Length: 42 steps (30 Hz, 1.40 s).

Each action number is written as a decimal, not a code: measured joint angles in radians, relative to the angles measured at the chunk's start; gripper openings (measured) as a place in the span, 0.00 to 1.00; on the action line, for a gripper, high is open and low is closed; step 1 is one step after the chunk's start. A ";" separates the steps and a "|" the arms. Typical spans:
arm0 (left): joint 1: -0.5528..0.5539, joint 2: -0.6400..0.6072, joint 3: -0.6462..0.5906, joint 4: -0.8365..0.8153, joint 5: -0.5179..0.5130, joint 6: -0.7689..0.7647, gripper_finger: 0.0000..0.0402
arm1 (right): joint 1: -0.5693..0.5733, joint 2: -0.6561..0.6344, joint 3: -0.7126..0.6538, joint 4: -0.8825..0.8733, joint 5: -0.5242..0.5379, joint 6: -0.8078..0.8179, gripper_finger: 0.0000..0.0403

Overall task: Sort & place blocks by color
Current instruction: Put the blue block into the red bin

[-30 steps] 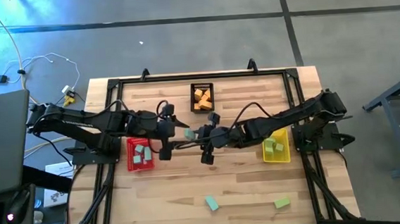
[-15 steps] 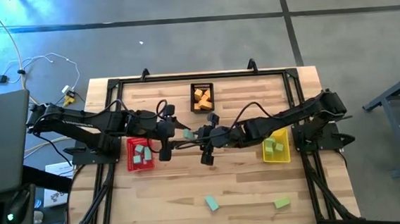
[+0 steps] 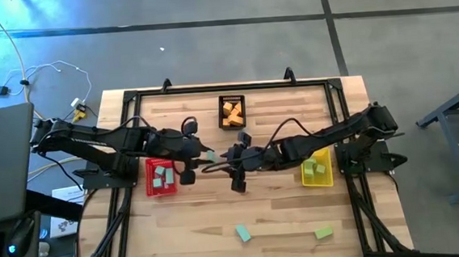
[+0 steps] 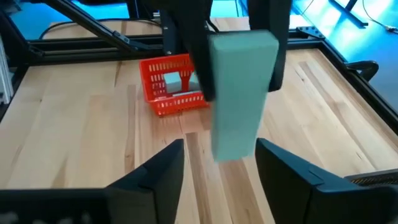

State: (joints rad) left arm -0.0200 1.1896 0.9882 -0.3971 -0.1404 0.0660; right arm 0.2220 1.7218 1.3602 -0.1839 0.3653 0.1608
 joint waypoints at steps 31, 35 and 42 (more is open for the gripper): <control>-0.167 -0.038 -0.011 -0.941 0.009 -0.767 0.27 | 0.001 0.000 0.000 -0.075 0.000 0.070 0.47; -0.173 -0.021 -0.052 -0.933 0.024 -0.773 0.28 | 0.001 0.000 0.000 -0.075 0.002 0.068 0.47; -0.173 -0.022 -0.075 -0.874 0.030 -0.773 0.29 | 0.001 0.000 0.000 -0.075 0.005 0.067 0.47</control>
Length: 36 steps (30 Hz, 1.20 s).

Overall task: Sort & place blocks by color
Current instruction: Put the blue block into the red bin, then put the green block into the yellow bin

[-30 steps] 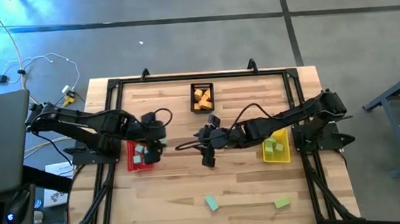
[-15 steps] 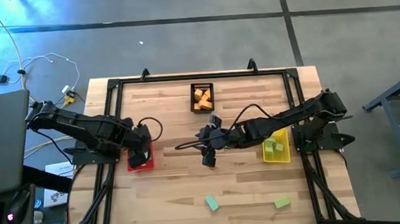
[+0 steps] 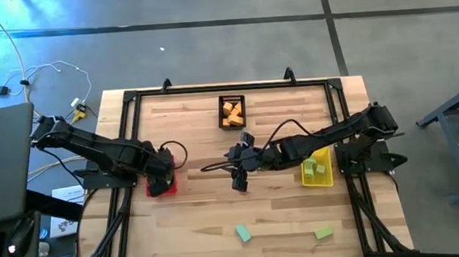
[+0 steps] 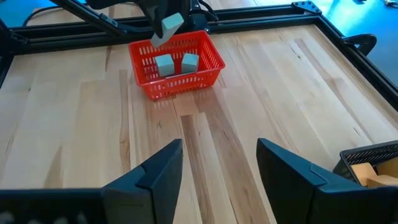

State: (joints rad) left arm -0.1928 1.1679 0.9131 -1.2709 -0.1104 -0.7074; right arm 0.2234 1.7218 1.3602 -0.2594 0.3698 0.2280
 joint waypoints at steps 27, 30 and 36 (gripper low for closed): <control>0.000 -0.001 0.004 0.002 -0.005 0.042 0.47 | 0.054 0.000 0.000 -0.118 -0.002 0.166 0.47; 0.000 -0.001 0.027 0.004 -0.007 0.056 0.47 | 0.076 0.000 0.000 -0.162 -0.003 0.228 0.47; 0.000 -0.002 0.065 0.054 -0.062 0.117 0.47 | 0.129 0.000 0.000 -0.315 -0.003 0.426 0.47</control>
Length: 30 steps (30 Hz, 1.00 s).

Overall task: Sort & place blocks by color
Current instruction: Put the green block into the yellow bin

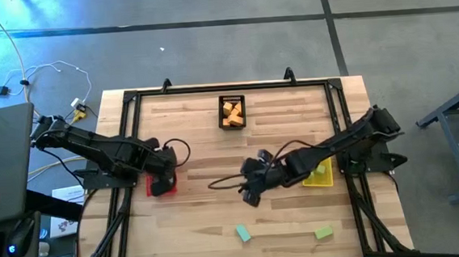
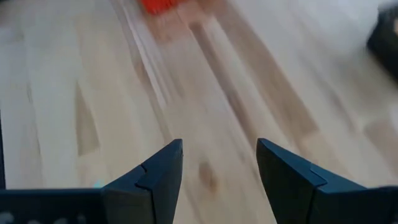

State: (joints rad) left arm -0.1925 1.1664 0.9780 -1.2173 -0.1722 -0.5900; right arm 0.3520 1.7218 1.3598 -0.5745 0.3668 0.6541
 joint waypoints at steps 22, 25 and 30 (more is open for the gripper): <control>0.000 0.000 0.001 0.242 -0.067 0.148 0.47 | 0.242 0.000 0.000 -0.331 -0.293 0.263 0.47; 0.000 0.000 0.001 0.242 -0.068 0.148 0.47 | 0.274 0.000 0.000 -0.334 -0.305 0.262 0.47; 0.000 0.000 0.001 0.243 -0.079 0.105 0.47 | 0.327 0.000 0.000 -0.335 -0.315 0.263 0.47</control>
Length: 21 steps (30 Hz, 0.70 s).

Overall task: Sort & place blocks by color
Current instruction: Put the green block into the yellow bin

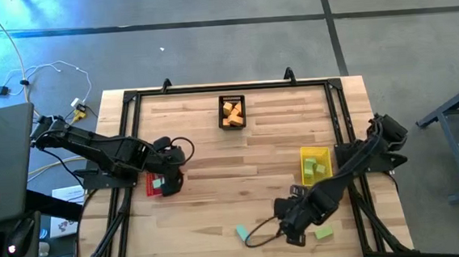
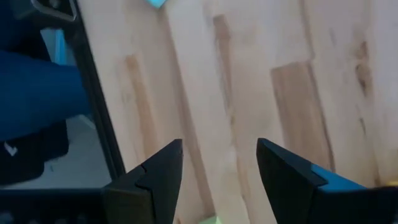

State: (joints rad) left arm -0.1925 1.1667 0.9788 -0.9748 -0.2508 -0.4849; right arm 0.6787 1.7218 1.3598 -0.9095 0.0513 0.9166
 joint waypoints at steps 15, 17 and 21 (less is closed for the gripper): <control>-0.009 0.000 0.000 0.026 0.003 -0.210 0.47 | 0.159 0.000 0.000 -0.050 0.061 0.070 0.47; -0.016 0.000 0.000 0.050 0.004 -0.212 0.47 | 0.181 0.000 0.000 -0.058 0.061 0.070 0.47; -0.033 0.000 0.000 0.102 0.004 -0.231 0.47 | 0.226 0.000 0.000 -0.090 0.061 0.070 0.47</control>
State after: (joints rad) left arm -0.2257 1.1667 0.9791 -0.8725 -0.2469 -0.7162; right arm 0.9049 1.7218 1.3594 -0.9992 0.1123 0.9867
